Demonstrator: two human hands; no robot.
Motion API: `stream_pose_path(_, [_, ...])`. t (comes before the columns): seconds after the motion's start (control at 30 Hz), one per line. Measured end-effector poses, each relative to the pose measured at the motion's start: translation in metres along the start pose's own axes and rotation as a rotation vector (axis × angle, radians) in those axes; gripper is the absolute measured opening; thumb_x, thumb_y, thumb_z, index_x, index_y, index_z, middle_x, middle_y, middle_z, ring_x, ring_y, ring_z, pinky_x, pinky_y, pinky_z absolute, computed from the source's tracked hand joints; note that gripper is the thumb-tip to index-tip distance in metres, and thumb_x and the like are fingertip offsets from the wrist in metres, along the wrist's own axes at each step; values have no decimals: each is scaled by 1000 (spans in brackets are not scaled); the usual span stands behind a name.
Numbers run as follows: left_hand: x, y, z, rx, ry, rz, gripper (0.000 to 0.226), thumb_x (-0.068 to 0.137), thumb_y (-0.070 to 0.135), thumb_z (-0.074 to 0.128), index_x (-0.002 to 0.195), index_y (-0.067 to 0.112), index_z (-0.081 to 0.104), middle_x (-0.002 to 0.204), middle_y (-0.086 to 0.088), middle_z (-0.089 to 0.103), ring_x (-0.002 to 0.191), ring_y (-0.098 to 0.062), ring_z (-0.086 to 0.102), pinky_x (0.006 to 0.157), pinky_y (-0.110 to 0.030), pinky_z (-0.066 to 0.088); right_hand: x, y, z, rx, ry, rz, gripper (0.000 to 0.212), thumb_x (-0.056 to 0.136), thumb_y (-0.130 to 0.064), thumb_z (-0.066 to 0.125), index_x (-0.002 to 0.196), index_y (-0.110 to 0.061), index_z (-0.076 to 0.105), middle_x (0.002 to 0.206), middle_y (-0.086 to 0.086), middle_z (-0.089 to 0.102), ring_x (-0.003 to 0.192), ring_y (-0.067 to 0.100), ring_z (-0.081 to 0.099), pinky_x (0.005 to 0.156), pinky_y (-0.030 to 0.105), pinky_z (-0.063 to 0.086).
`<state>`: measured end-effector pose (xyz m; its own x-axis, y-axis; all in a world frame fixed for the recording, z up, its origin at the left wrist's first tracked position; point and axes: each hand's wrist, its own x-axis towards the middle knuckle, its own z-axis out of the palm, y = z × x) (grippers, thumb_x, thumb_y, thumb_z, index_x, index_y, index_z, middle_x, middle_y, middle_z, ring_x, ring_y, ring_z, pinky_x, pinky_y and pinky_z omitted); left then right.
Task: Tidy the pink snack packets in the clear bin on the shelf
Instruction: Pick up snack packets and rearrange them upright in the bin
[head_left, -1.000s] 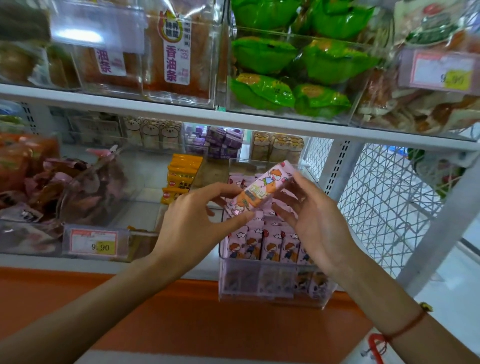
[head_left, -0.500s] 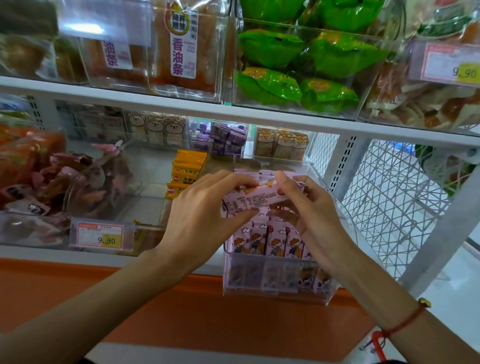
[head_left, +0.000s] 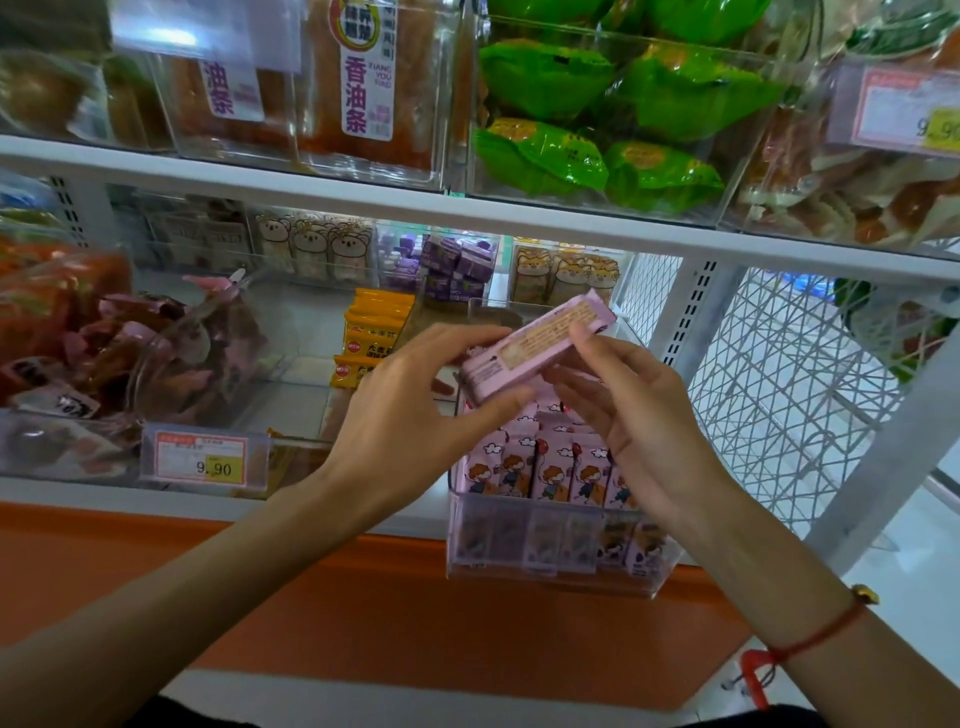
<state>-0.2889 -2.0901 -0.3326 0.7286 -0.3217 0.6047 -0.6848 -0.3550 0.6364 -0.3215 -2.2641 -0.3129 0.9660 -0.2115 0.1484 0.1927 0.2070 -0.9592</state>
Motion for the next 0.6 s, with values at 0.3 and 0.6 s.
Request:
stream_pose_path(0.3, [-2,9,-3,-152,96,44,34,78,31,74,109,35,61,99,22,68,87,1,66,70,-17,55,1,-2,-7,103,94,179,26,82,-31,68,96,-9,68,79,12,74,60,12,69,51,15,53])
stream_pose_path(0.6, [-1,1,0,-241,27,-78,36,76,33,74,110,30,63,109,15,68,95,0,66,70,-19,57,1,-4,-7,177,-45,17,34,87,-12,59,120,-14,56,95,6,74,90,18,71,69,21,56])
